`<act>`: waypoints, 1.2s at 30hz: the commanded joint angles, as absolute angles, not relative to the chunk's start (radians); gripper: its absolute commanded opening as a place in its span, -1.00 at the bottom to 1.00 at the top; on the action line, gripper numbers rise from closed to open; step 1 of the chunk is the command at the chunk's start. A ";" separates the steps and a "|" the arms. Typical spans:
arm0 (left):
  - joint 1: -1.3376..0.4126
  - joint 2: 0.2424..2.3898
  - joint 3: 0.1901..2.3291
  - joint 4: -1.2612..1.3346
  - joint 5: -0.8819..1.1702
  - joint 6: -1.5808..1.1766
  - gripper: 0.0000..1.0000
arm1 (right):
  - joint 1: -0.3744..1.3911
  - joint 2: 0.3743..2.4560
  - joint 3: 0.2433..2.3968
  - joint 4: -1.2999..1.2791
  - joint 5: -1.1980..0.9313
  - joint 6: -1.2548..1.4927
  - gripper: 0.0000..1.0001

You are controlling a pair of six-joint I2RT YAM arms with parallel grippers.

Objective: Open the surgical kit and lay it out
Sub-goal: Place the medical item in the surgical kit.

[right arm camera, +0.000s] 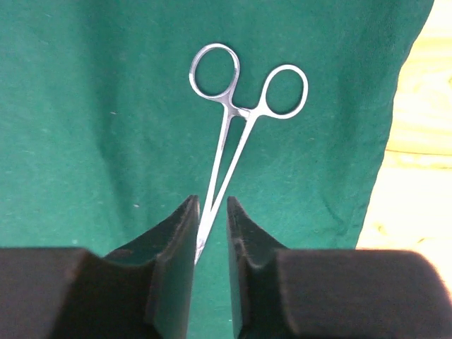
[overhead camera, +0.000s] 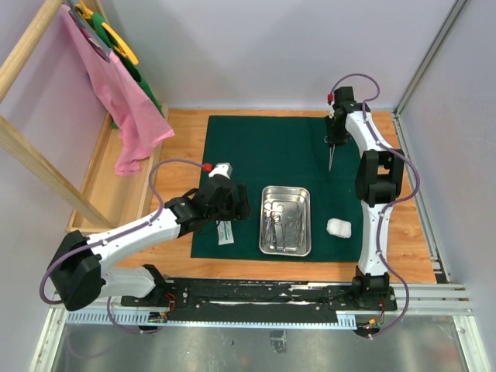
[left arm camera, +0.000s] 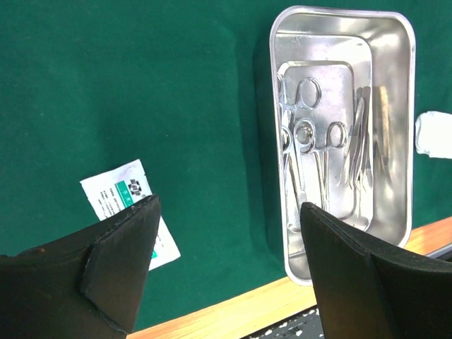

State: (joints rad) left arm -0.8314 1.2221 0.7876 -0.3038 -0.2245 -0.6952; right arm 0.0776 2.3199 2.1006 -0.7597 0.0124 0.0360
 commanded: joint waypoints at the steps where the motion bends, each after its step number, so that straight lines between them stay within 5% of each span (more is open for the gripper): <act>1: -0.808 1.225 0.790 -0.284 -0.208 -0.681 0.69 | 0.055 2.314 2.111 -0.796 -0.030 0.039 -0.47; 6: -0.795 1.247 0.781 -0.264 -0.186 -0.668 0.70 | 0.061 2.238 1.928 -0.718 -0.064 0.104 -0.09; 11: -0.785 1.247 0.767 -0.253 -0.177 -0.663 0.69 | 0.059 2.264 1.914 -0.718 -0.042 0.118 -0.01; 22: -0.764 1.266 0.769 -0.238 -0.162 -0.652 0.69 | 0.060 2.336 1.954 -0.728 0.004 0.133 -0.50; 36: -0.732 1.318 0.790 -0.225 -0.141 -0.634 0.69 | 0.025 2.438 2.092 -0.761 0.040 0.091 -0.67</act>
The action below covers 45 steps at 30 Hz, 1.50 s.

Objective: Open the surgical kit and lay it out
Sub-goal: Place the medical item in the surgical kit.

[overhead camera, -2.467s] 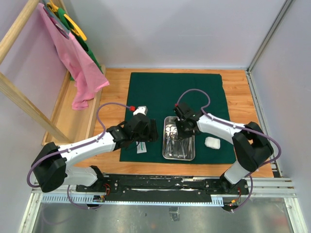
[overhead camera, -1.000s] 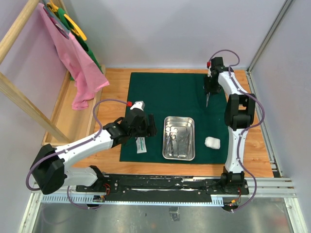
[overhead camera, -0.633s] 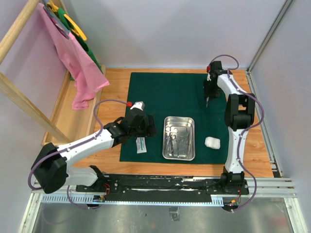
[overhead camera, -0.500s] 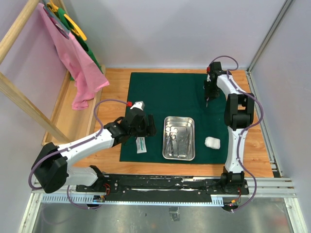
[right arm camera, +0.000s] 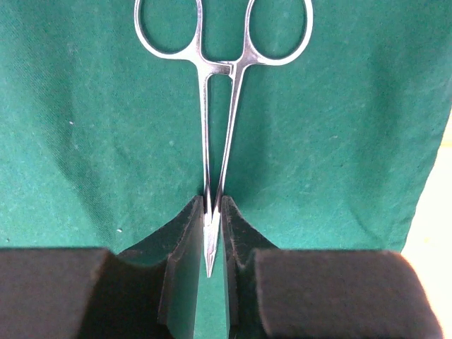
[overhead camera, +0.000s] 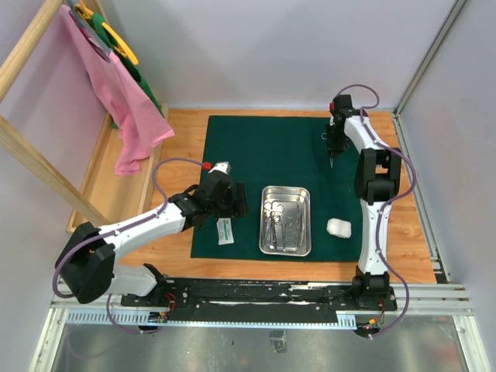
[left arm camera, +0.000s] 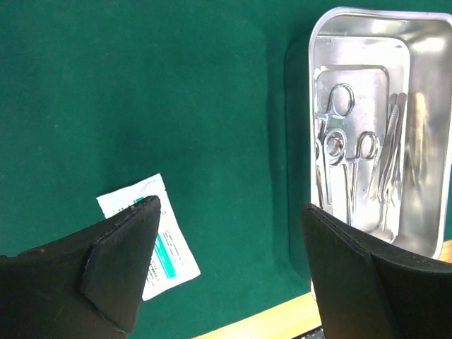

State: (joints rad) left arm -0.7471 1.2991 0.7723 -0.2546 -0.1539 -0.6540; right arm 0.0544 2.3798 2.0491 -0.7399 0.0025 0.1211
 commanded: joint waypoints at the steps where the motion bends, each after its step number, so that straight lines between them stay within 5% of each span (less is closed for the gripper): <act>1: -0.730 1.322 0.790 -0.224 -0.139 -0.633 0.69 | 0.019 2.444 2.102 -0.761 0.039 0.086 -0.66; 38: -0.668 1.411 0.816 -0.183 -0.105 -0.609 0.69 | -0.052 2.606 2.333 -0.716 0.006 0.183 -0.57; 45: -0.662 1.391 0.814 -0.181 -0.099 -0.615 0.69 | -0.051 2.526 2.257 -0.679 -0.013 0.154 -0.21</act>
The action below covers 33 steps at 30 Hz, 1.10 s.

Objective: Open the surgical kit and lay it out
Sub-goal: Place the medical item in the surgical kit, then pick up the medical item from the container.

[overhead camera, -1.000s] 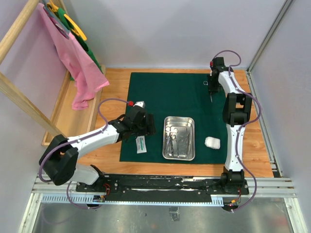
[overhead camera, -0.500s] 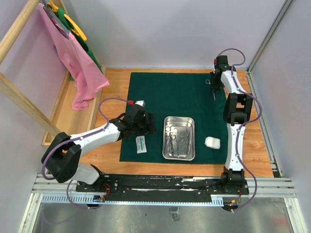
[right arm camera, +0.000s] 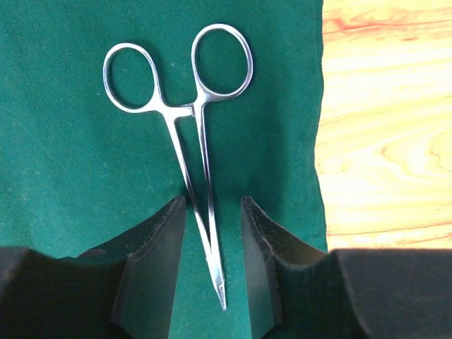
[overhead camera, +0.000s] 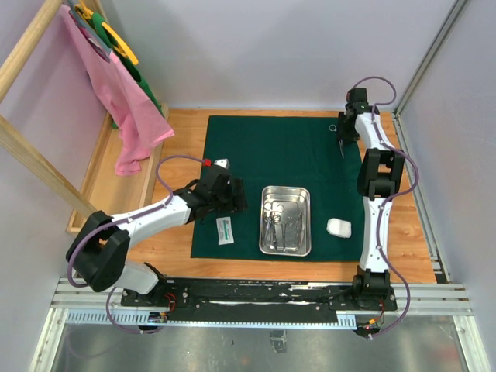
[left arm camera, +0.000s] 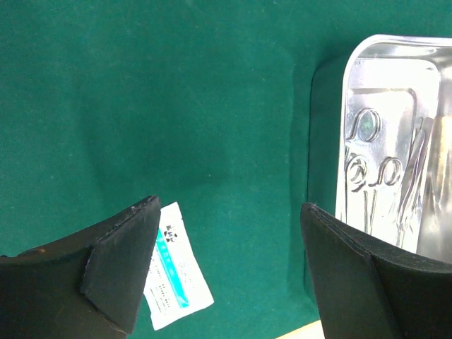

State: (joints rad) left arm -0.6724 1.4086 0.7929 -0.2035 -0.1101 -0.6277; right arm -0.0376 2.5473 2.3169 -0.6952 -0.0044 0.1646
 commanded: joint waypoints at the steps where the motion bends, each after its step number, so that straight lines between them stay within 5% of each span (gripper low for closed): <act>1: -0.663 1.384 0.815 -0.182 -0.101 -0.616 0.69 | -0.051 2.500 2.239 -0.673 -0.017 0.149 -0.15; 9: -0.663 1.320 0.808 -0.195 -0.113 -0.626 0.72 | -0.019 2.216 2.083 -0.625 -0.063 0.118 0.17; 11: -0.663 1.296 0.813 -0.215 -0.126 -0.625 0.74 | 0.002 2.126 2.020 -0.625 -0.060 0.118 0.43; 13: -0.663 1.257 0.811 -0.231 -0.137 -0.621 0.78 | 0.014 2.034 1.943 -0.624 -0.109 0.151 0.96; 16: -0.663 1.185 0.804 -0.259 -0.150 -0.614 0.96 | 0.017 1.884 1.784 -0.591 -0.259 0.243 0.97; 21: -0.663 1.104 0.802 -0.315 -0.172 -0.602 0.99 | 0.102 1.669 1.518 -0.554 -0.353 0.315 0.99; 24: -0.663 1.061 0.797 -0.333 -0.176 -0.598 0.99 | 0.220 1.540 1.386 -0.569 -0.313 0.344 0.74; 30: -0.663 0.992 0.791 -0.339 -0.148 -0.598 0.99 | 0.513 1.419 1.164 -0.568 -0.205 0.482 -0.16; 33: -0.663 0.959 0.790 -0.343 -0.123 -0.600 0.99 | 0.629 1.424 1.100 -0.554 -0.122 0.541 -0.31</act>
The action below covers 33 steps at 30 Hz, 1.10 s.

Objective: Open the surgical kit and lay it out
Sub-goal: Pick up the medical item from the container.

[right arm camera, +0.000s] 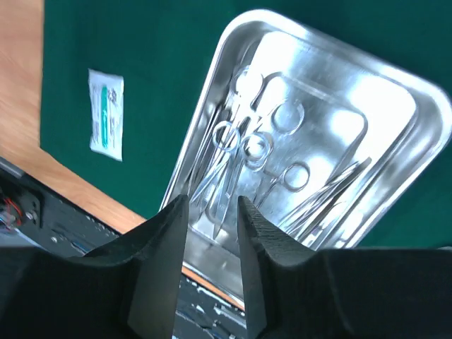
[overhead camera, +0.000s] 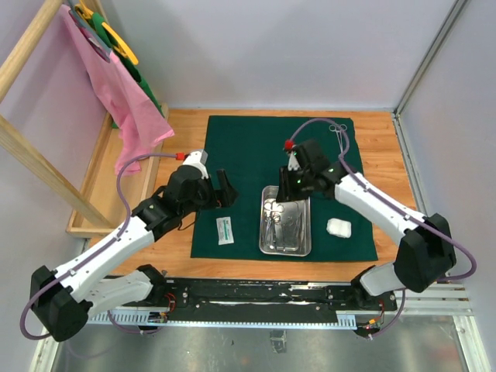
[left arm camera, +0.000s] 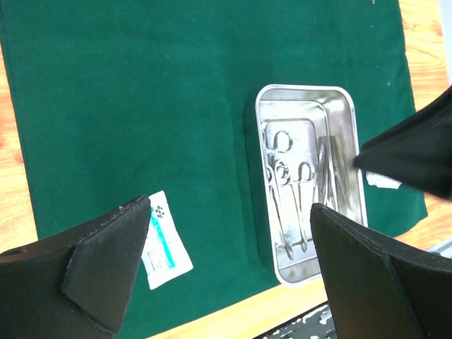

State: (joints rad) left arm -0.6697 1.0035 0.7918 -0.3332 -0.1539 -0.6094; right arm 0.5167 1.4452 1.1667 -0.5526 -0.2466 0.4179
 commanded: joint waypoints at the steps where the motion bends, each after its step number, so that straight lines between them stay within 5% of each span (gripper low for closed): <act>1: -0.663 0.946 0.791 -0.345 -0.114 -0.602 0.99 | 0.657 1.440 1.092 -0.556 -0.104 0.550 -0.33; 11: -0.663 0.846 0.782 -0.397 -0.087 -0.613 0.99 | 0.840 1.646 1.135 -0.615 0.068 0.614 -0.19; 33: -0.663 0.829 0.750 -0.406 -0.100 -0.610 0.99 | 0.862 1.790 1.143 -0.588 0.101 0.632 -0.46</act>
